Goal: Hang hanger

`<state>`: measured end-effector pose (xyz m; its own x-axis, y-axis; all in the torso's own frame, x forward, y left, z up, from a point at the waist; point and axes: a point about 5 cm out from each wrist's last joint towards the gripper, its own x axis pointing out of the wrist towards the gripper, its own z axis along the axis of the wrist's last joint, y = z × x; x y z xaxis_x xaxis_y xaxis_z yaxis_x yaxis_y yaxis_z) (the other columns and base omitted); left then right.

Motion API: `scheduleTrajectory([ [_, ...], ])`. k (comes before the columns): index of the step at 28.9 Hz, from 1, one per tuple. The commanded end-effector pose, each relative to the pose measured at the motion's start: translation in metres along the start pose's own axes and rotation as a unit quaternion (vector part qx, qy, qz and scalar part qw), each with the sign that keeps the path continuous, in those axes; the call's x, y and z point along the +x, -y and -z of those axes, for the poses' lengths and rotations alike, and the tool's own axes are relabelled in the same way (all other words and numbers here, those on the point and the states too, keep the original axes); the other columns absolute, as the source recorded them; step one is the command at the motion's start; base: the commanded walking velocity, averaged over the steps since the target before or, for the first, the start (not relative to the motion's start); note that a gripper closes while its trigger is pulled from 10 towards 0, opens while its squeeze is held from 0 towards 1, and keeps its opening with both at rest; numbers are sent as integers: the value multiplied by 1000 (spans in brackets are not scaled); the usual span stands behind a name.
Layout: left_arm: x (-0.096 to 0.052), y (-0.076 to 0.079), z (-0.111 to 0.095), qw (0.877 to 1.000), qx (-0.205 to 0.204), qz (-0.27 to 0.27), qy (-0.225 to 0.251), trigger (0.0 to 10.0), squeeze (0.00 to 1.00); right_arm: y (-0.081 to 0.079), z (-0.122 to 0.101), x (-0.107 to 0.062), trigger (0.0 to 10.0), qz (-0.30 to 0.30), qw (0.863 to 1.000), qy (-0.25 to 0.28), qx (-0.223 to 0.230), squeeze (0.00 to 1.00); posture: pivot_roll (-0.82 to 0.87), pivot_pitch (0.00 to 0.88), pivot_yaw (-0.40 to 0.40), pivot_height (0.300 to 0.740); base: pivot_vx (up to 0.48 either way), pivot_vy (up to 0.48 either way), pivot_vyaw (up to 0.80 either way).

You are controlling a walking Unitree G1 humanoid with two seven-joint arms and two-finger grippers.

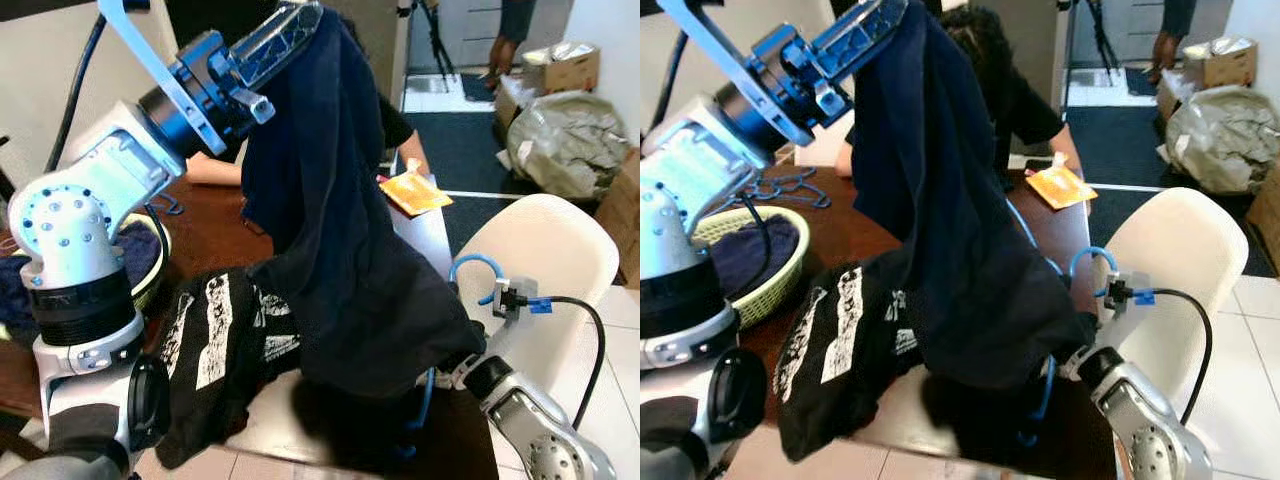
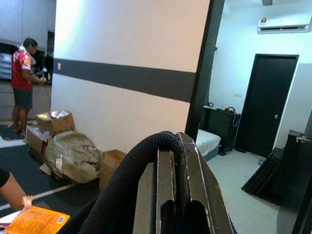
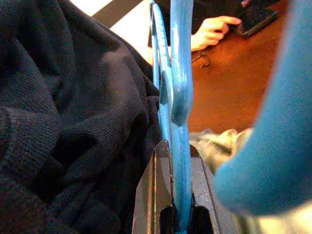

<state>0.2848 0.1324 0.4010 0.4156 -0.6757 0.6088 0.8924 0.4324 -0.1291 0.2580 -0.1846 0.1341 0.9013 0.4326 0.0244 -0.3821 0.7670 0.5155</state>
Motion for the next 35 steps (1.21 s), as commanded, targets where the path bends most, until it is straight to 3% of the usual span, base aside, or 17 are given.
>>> scheduleTrajectory([
  [1,2,16,-29,998,34,33,49,10000,0,1,8,1,10000,4,1000,-10,6,0,-52,0,89,740,-285,0,0],
  [10,2,20,-62,994,59,44,84,10000,0,1,8,2,10000,4,1000,-5,8,0,-48,0,92,740,-300,0,0],
  [15,1,22,-65,993,52,52,90,10000,0,1,8,3,10000,3,1000,-3,8,0,-48,0,92,740,-322,0,0],
  [25,0,23,-55,995,13,57,82,10000,0,1,7,3,10000,1,1000,4,13,0,-48,0,91,740,-321,0,0],
  [35,-4,10,-20,998,-27,33,37,10000,0,4,4,2,10000,11,1000,18,19,0,-51,0,92,740,-322,0,0],
])
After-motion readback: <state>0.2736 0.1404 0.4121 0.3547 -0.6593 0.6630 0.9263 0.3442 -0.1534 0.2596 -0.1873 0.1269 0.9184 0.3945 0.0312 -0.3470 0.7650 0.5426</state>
